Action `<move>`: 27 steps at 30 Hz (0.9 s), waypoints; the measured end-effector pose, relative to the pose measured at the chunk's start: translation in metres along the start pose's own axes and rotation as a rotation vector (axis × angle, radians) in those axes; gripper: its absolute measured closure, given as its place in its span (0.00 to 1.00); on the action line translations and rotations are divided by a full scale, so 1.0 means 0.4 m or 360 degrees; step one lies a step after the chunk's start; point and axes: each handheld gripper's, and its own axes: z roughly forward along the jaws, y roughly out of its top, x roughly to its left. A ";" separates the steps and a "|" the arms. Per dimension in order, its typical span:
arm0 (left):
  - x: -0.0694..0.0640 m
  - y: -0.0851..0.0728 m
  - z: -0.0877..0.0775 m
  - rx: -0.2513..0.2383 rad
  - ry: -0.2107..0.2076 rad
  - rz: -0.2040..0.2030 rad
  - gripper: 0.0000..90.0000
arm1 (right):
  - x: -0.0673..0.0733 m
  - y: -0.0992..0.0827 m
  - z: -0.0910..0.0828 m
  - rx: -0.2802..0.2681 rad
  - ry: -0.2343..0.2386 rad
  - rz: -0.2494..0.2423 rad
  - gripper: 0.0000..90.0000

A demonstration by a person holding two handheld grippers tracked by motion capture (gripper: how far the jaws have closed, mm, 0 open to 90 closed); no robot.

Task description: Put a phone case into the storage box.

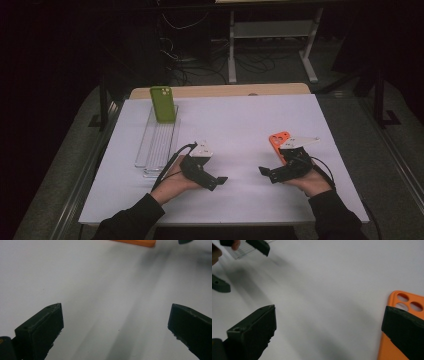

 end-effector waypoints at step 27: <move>-0.002 0.000 0.003 -0.0018 -0.0011 -0.0022 0.00 | -0.089 0.129 0.010 -0.0104 -0.0191 0.0112 0.00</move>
